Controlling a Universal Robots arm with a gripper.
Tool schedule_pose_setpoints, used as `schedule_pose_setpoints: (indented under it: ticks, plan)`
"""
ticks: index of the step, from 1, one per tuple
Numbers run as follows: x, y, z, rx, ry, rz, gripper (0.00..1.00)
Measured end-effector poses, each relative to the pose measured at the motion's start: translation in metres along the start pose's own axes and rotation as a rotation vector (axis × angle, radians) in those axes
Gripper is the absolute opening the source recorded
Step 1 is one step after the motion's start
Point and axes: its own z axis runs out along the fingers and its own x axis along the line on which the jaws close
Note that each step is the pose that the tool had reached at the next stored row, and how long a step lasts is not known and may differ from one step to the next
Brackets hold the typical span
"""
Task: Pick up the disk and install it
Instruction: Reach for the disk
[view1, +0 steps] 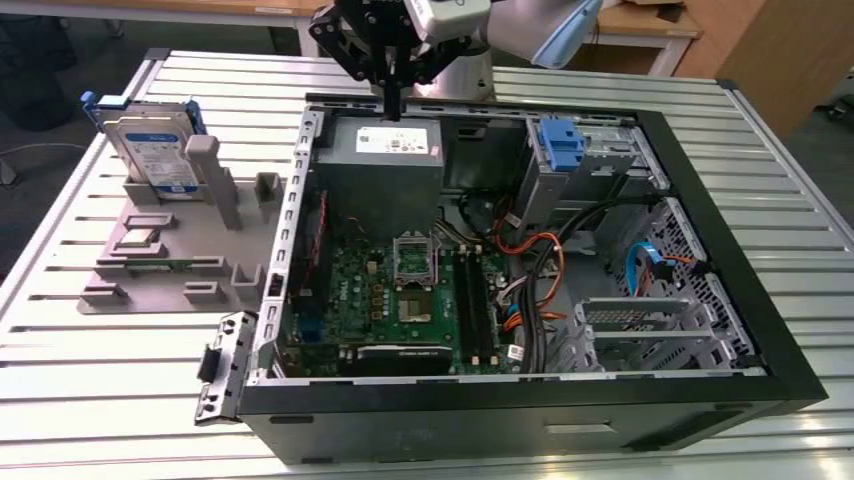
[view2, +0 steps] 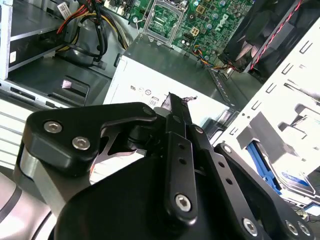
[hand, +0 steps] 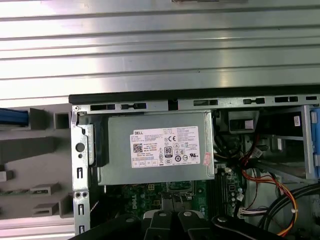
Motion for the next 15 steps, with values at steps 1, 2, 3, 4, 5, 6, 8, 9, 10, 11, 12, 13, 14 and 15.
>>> schedule_pose_setpoints:
  ticks: [1, 2, 3, 4, 5, 6, 8, 9, 10, 11, 12, 13, 14, 15]
  plan:
    - [0.0001, 0.0006, 0.0001, -0.0001, 0.0, 0.0, 0.11]
    - [0.0001, 0.0013, 0.0001, 0.0, 0.0, 0.0, 0.11]
    - [0.0002, 0.0022, 0.0002, 0.0, 0.0001, 0.0, 0.11]
    - [0.0003, 0.0032, 0.0002, -0.0001, 0.0, 0.0, 0.11]
    - [0.0004, 0.0043, 0.0003, -0.0001, 0.0, 0.0, 0.11]
    - [0.0004, 0.0054, 0.0004, 0.0, 0.0001, 0.0, 0.11]
    - [0.0006, 0.0078, 0.0006, 0.0, 0.0001, 0.0, 0.11]
    - [0.0008, 0.0089, 0.0008, -0.0001, 0.0, 0.0, 0.11]
    - [0.0013, 0.0101, 0.001, -0.0001, 0.0, 0.0, 0.11]
    - [0.002, 0.0114, 0.0012, -0.0001, 0.0, 0.0, 0.11]
    - [0.0028, 0.0127, 0.0014, -0.0001, 0.0, 0.0, 0.11]
    - [0.004, 0.0142, 0.0017, -0.0001, -0.0001, 0.0, 0.11]
    - [0.0051, 0.0158, 0.002, -0.0002, 0.0, 0.0, 0.11]
    - [0.0064, 0.0175, 0.0024, -0.0001, 0.0, 0.0, 0.11]
